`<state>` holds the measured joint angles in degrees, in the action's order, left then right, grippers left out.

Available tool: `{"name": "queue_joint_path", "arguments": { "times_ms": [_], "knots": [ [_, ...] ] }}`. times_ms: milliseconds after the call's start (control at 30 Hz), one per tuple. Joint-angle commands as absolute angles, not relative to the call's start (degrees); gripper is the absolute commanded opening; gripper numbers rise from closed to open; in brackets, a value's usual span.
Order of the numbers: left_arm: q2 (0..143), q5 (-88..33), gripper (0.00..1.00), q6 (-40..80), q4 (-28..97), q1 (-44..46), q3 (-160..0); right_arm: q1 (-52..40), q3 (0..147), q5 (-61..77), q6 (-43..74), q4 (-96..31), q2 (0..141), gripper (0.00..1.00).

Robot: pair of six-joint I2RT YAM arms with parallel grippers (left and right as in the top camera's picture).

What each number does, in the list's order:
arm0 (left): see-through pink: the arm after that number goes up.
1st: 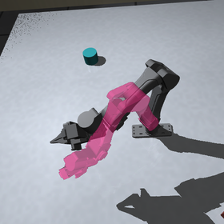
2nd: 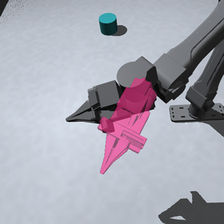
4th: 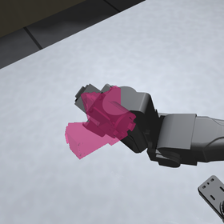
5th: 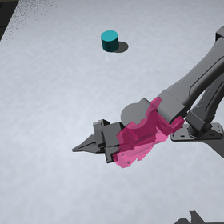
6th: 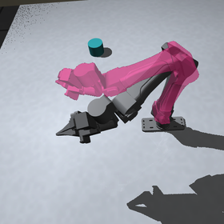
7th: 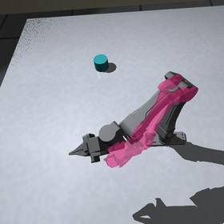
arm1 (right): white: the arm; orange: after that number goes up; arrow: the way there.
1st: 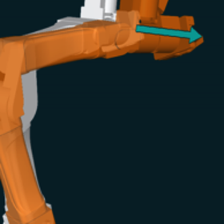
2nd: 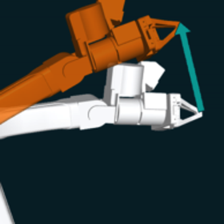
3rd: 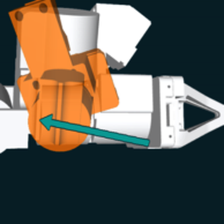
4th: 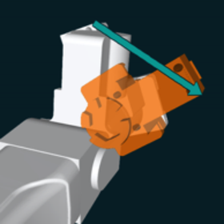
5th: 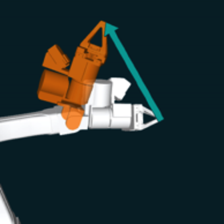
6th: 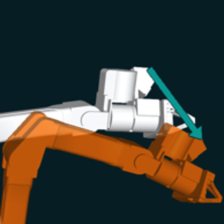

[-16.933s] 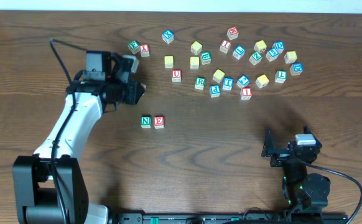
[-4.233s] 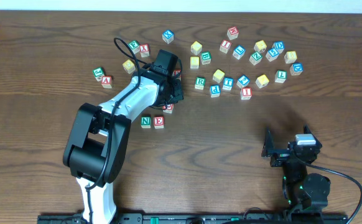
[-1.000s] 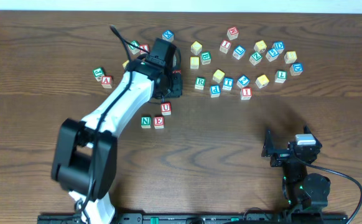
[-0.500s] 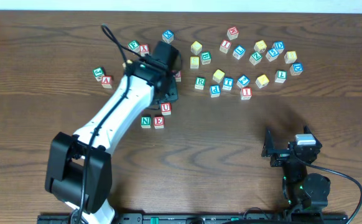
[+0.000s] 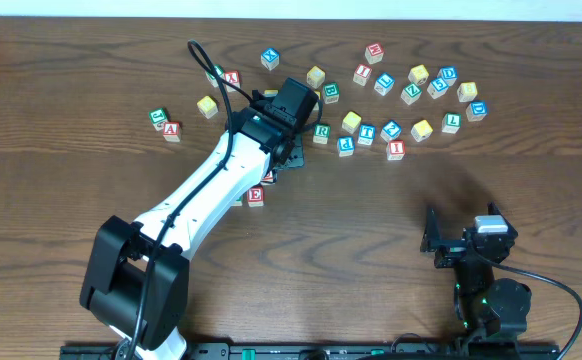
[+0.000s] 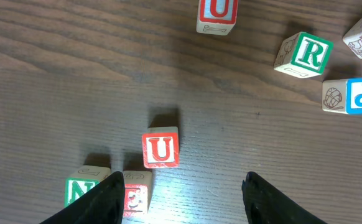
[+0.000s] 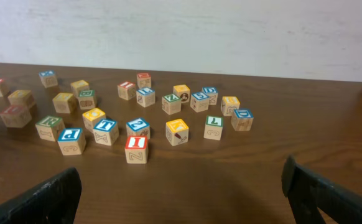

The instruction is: Spell out NEURIPS

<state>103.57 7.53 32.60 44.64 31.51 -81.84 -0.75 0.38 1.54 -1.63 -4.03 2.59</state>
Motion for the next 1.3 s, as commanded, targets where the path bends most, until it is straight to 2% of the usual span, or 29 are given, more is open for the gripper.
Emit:
{"name": "queue_joint_path", "arguments": {
  "times_ms": [0, 467, 1267],
  "knots": [
    [102.98, 8.86, 0.61, 33.32, 44.69, 31.20, -82.59, -0.40, 0.34, 1.67, -0.67, -4.29, 2.42, 0.99],
    [110.15, 8.82, 0.60, 33.30, 42.54, 31.20, -81.69, -0.40, 0.34, 1.67, -0.67, -4.29, 2.42, 0.99],
    [112.44, 10.15, 0.59, 34.22, 40.47, 31.27, -81.65, -0.40, 0.34, 1.67, -0.67, -4.29, 2.42, 0.99]
  ]
}}
